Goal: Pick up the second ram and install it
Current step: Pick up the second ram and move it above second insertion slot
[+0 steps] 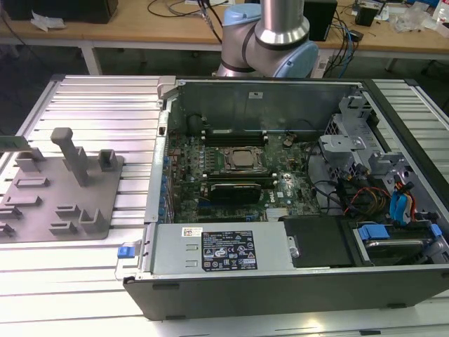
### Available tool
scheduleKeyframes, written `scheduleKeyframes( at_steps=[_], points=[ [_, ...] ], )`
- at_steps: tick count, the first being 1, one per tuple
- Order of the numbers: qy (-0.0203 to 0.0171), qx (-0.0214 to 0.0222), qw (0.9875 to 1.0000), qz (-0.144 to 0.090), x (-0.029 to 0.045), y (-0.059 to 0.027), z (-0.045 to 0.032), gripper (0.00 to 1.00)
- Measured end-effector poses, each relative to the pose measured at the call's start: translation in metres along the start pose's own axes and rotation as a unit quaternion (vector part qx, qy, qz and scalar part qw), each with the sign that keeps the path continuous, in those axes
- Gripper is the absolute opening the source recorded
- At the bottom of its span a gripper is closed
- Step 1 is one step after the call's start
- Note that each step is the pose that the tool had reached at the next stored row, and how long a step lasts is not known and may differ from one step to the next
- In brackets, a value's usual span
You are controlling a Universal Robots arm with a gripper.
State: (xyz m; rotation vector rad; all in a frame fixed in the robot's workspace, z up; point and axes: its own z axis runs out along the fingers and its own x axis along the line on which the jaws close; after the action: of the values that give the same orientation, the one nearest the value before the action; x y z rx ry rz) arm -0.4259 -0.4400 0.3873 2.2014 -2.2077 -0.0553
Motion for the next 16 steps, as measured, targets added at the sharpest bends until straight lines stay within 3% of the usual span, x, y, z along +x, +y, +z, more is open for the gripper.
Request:
scheduleKeyframes(
  at_steps=[4,11,16],
  points=[
    [0.0000,0.0000,1.0000,0.000,-0.0001,0.0006,-0.0129,0.09],
    [0.0000,0.0000,1.0000,0.000,-0.0005,0.0025,-0.0592,0.09],
    [0.0000,0.0000,1.0000,0.000,-0.0006,0.0028,-0.0675,0.09]
  ],
)
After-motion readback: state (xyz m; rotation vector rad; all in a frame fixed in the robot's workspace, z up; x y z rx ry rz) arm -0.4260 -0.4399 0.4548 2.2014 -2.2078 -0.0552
